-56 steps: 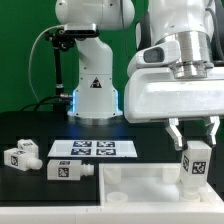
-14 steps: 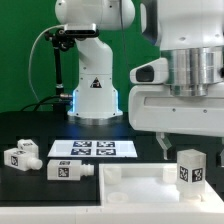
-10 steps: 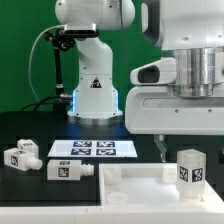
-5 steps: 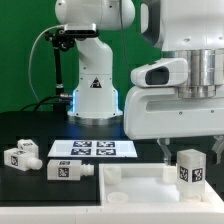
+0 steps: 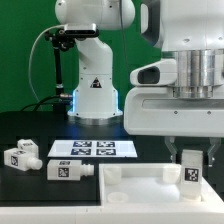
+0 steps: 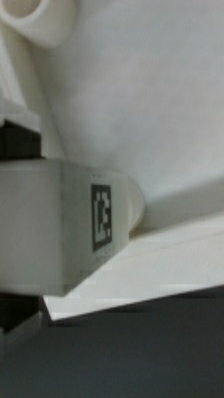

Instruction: Assemble one leg

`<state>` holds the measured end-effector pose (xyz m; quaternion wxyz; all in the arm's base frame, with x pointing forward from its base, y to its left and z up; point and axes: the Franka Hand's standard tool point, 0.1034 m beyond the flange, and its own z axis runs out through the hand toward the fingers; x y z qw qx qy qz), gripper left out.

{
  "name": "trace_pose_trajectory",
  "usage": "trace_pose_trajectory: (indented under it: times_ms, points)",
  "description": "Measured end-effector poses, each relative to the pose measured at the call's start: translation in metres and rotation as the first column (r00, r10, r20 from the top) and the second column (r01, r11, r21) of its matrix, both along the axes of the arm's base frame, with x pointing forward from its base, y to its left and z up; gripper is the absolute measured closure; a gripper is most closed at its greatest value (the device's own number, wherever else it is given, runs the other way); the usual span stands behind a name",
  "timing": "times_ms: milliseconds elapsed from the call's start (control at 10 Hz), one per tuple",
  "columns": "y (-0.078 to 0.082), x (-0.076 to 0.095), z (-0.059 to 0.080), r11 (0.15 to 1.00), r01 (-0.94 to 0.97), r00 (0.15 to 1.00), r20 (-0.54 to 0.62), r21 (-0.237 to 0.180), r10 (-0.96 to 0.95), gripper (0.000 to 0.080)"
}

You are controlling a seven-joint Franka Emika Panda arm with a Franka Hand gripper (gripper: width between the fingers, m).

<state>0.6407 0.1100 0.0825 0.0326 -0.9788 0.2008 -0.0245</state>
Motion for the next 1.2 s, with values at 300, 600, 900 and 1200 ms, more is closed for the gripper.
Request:
trace_pose_trajectory:
  times_ms: [300,600,900,1200]
  points:
    - [-0.003,0.0,-0.001,0.867,0.497,0.868,-0.041,0.039,-0.496,0.0514]
    - [-0.007,0.0,-0.002,0.614,0.785,0.62,-0.118,0.087,-0.776,0.0514]
    - [-0.006,0.0,-0.003,0.649,0.756,0.654,-0.111,0.085,-0.748,0.0283]
    - [0.007,-0.003,-0.003,0.957,0.288,0.957,-0.021,0.03,-0.288,0.0158]
